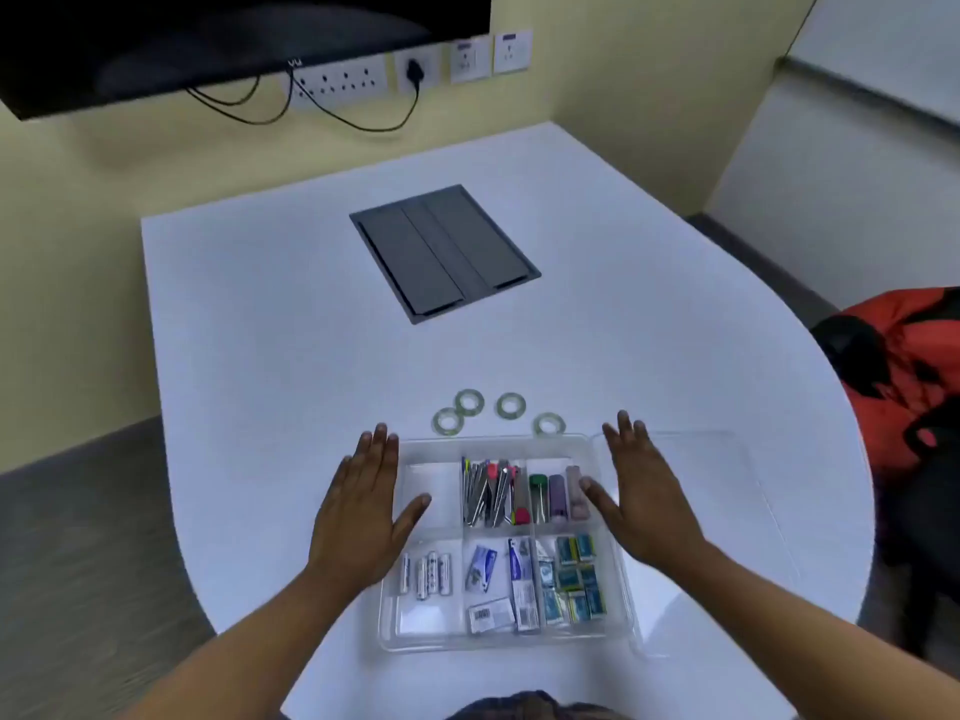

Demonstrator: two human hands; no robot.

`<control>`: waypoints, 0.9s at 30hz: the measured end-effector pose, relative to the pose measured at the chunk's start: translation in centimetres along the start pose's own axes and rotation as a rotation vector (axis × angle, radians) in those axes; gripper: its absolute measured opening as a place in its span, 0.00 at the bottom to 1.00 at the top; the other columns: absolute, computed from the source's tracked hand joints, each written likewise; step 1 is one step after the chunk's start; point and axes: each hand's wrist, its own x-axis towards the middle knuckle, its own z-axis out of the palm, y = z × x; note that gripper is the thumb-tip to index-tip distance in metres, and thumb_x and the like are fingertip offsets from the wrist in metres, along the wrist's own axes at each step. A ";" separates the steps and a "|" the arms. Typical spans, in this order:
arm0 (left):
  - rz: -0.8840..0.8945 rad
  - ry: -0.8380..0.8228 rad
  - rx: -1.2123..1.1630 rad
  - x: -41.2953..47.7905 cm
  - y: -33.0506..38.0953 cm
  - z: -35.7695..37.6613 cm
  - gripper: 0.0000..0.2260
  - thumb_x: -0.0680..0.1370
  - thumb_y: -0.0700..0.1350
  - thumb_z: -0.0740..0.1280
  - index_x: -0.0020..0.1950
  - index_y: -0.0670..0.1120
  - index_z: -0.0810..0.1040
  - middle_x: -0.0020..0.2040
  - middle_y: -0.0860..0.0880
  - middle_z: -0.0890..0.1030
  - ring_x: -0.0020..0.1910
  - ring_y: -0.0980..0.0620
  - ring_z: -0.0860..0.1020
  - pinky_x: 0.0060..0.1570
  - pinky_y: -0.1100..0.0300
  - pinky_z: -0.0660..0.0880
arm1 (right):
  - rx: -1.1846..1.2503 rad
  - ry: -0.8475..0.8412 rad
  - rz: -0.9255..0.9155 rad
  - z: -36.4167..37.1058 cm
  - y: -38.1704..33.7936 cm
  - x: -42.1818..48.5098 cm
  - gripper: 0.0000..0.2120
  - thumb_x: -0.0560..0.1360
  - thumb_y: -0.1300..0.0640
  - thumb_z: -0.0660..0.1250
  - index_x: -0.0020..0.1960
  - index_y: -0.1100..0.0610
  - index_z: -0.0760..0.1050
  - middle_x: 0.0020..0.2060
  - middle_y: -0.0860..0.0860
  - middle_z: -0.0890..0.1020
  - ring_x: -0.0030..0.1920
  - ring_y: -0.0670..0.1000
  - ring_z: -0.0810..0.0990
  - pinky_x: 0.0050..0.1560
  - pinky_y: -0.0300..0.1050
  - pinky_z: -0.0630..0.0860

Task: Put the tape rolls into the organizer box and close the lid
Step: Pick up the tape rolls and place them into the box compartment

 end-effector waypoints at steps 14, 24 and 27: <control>-0.094 -0.226 -0.022 -4.8 -0.3 5.5 0.43 0.70 0.72 0.34 0.77 0.46 0.39 0.76 0.51 0.33 0.76 0.55 0.41 0.73 0.60 0.48 | -0.116 -0.314 0.116 5.6 1.3 -5.1 0.39 0.79 0.35 0.49 0.78 0.55 0.35 0.78 0.50 0.37 0.75 0.47 0.33 0.73 0.41 0.41; -0.150 -0.143 -0.044 -2.4 -3.8 4.6 0.36 0.75 0.69 0.43 0.78 0.50 0.45 0.78 0.54 0.44 0.77 0.57 0.45 0.74 0.56 0.49 | 0.053 -0.151 0.096 4.1 0.3 -2.8 0.33 0.78 0.39 0.58 0.78 0.54 0.57 0.77 0.49 0.58 0.78 0.51 0.56 0.75 0.44 0.51; -0.273 -0.103 -0.089 -1.0 -5.2 4.6 0.34 0.77 0.66 0.45 0.78 0.47 0.50 0.79 0.50 0.50 0.77 0.52 0.50 0.74 0.53 0.53 | 0.060 -0.107 0.087 3.4 0.3 0.3 0.27 0.78 0.43 0.62 0.73 0.55 0.67 0.74 0.53 0.68 0.75 0.54 0.64 0.73 0.47 0.58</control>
